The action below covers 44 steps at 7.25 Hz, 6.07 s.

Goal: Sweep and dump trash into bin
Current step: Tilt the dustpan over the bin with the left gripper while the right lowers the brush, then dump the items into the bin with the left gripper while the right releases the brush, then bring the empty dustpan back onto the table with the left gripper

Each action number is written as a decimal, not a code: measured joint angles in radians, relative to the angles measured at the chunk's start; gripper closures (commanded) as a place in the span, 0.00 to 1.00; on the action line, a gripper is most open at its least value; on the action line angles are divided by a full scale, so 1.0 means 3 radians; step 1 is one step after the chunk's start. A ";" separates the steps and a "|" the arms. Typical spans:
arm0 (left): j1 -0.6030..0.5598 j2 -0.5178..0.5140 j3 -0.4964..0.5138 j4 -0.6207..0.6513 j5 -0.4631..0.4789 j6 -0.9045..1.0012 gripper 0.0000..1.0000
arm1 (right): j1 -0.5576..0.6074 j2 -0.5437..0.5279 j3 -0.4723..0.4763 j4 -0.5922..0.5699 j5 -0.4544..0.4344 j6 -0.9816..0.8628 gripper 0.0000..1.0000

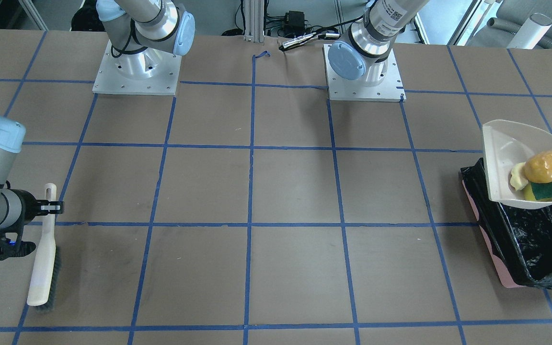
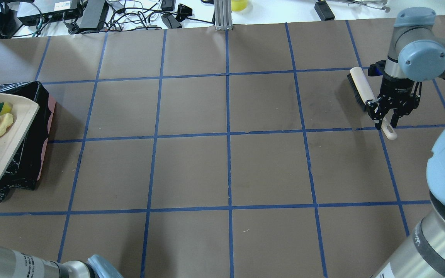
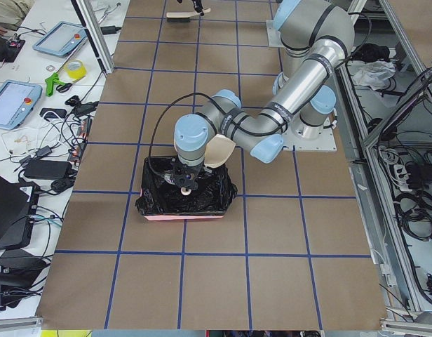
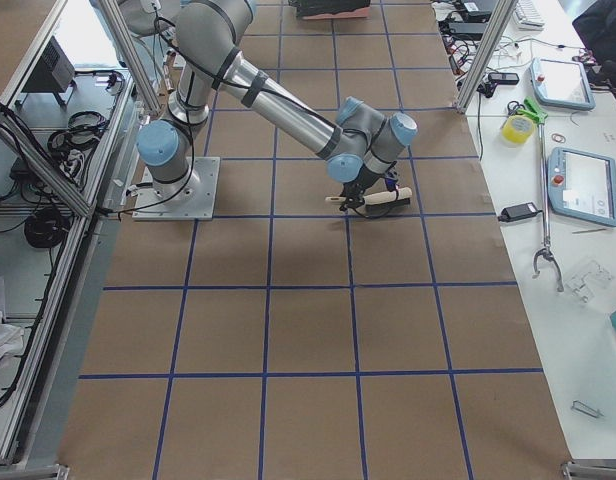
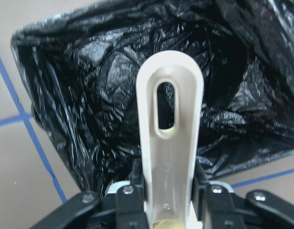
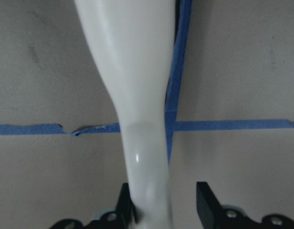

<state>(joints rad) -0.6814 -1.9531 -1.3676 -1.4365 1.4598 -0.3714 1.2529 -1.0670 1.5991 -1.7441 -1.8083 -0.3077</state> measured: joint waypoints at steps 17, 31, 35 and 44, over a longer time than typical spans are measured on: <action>-0.0500 -0.0044 -0.0261 0.2364 0.0796 0.1361 1.00 | 0.0674 -0.1646 -0.0070 0.0405 0.0683 0.0775 0.00; -0.1085 0.0372 -0.0226 0.1663 0.0939 0.0687 1.00 | 0.1254 -0.1663 -0.0210 0.0385 0.0819 0.1245 0.00; -0.1493 0.0432 -0.0304 0.0924 0.0630 -0.0809 1.00 | 0.1251 -0.1663 -0.0207 0.0411 0.0932 0.1166 0.00; -0.2103 -0.0185 -0.0430 0.0901 0.0199 -0.2385 1.00 | 0.1249 -0.1669 -0.0183 0.0424 0.0938 0.1153 0.00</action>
<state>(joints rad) -1.3123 -2.0085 -1.4965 -1.1663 1.5196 -1.0870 1.6276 -1.5677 1.5442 -1.6168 -1.5268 0.0383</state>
